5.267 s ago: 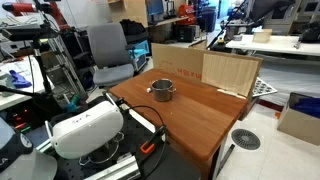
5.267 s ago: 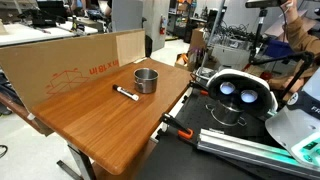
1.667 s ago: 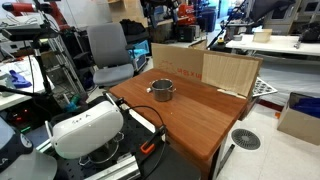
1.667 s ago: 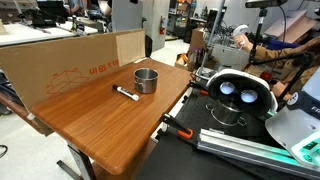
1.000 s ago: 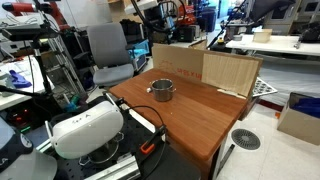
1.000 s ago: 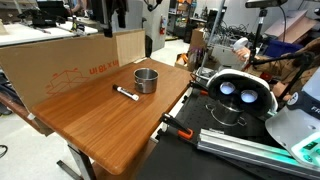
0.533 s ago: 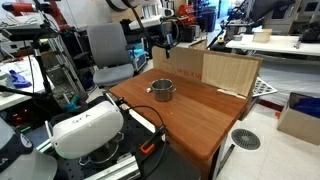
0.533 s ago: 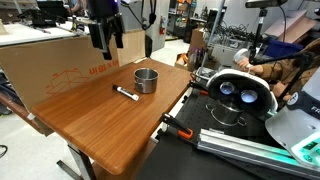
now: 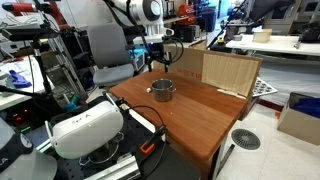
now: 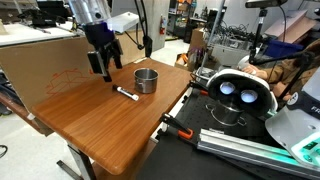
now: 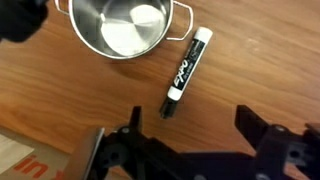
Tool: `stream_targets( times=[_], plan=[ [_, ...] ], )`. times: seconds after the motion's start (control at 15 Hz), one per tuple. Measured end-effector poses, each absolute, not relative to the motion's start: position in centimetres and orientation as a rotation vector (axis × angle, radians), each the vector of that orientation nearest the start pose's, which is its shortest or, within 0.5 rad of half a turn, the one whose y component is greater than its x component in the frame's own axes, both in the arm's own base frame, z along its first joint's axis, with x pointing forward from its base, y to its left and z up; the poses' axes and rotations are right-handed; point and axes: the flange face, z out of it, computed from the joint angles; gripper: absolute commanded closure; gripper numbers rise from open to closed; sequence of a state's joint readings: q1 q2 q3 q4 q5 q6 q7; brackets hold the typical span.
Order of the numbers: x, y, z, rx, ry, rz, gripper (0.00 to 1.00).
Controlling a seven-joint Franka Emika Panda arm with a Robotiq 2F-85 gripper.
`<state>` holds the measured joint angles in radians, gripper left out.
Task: Pick the marker and put it in the pot
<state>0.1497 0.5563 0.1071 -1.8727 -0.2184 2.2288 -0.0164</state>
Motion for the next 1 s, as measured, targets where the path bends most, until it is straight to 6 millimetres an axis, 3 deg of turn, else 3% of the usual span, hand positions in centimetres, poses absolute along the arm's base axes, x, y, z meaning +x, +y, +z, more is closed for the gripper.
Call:
stream_targets(
  times=[0.4,1.0],
  plan=[
    [59.5,15.7,17.2,-3.167,-0.688,0.353,0.0],
    [58.9,15.2,14.5,-3.159,-0.67,0.425,0.0]
  ],
)
